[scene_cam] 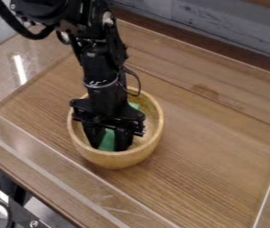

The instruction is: Remove the green block from inside the brown bowl and put it on the table

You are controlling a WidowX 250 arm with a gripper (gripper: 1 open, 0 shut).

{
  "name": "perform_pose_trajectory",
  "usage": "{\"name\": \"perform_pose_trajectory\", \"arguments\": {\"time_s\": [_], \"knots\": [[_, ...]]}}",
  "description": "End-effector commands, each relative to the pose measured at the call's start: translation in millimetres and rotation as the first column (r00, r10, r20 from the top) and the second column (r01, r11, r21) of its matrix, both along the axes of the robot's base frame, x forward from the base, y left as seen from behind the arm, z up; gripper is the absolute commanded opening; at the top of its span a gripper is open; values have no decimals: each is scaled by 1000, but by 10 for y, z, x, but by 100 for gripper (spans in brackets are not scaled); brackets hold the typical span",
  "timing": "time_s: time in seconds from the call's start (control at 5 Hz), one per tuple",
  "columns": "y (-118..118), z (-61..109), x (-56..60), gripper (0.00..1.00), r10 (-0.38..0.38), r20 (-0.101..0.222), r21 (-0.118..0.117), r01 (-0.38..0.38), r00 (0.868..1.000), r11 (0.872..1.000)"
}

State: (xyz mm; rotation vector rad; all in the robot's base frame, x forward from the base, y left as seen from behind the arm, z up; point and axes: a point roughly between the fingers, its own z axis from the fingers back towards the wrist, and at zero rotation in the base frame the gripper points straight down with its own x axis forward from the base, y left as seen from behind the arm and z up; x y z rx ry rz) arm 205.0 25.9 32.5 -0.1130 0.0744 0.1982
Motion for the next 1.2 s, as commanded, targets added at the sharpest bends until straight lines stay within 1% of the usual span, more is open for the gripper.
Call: {"name": "perform_pose_trajectory", "arguments": {"time_s": [0.0,0.2,1.0], "knots": [[-17,86,25,0,0,20,-2,0,1000,1000],[-31,91,7,0,2,7,-9,-2,1000,1000],[-146,359,-11,0,-30,3,-14,30,1000,999]]}}
